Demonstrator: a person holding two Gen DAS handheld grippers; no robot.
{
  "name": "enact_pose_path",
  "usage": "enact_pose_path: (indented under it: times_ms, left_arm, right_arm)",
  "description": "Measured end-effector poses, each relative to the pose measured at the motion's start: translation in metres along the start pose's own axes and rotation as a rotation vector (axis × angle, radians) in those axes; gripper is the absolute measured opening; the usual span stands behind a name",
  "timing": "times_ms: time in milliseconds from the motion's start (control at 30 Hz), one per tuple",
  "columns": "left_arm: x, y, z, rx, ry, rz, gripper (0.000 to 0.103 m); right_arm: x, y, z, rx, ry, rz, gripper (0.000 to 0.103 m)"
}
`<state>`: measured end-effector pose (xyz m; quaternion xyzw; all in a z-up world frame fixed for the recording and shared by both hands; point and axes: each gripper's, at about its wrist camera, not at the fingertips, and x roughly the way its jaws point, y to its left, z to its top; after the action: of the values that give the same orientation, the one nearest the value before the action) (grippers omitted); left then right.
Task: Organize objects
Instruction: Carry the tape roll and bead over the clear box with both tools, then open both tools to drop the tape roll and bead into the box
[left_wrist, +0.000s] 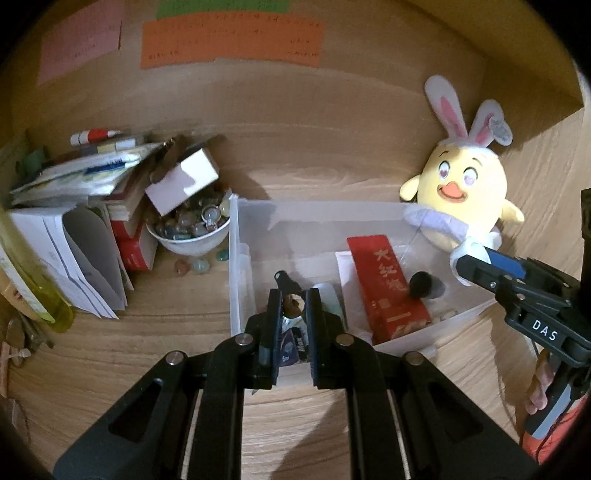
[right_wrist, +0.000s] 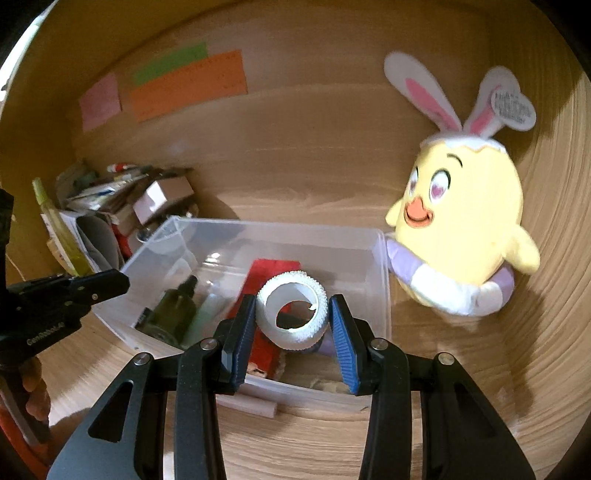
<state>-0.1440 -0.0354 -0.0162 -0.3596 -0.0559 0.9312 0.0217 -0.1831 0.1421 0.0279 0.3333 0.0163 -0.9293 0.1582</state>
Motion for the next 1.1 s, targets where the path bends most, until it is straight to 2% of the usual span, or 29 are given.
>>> enact_pose_path:
  times_ms: [233,600,633,767,900,967,1100]
  left_arm:
    - [0.013,0.003,-0.003,0.003,0.03,0.002,0.012]
    - [0.011,0.006,-0.004,-0.001,0.03,-0.01,0.012]
    - [0.009,0.005,-0.004,0.003,0.026,-0.012,0.014]
    - [0.0,-0.001,-0.005,0.021,0.0,-0.01,0.034]
    - [-0.008,-0.006,-0.005,0.034,-0.019,-0.008,0.04]
    - [-0.013,-0.007,-0.006,0.037,-0.028,-0.006,0.051]
    - [-0.022,-0.009,-0.008,0.043,-0.051,0.003,0.063]
  right_arm:
    - [0.016,-0.008,-0.007,0.017,0.049,-0.014,0.037]
    - [0.025,-0.009,-0.007,0.006,0.071,-0.033,0.037]
    - [0.025,-0.01,-0.007,0.007,0.076,-0.033,0.038]
    - [0.026,-0.011,-0.007,0.017,0.085,-0.03,0.049]
    - [0.02,-0.009,-0.005,0.009,0.066,-0.035,0.051]
    - [0.017,-0.007,-0.005,0.003,0.059,-0.036,0.053]
    - [0.006,-0.002,-0.005,-0.017,0.032,-0.044,0.064]
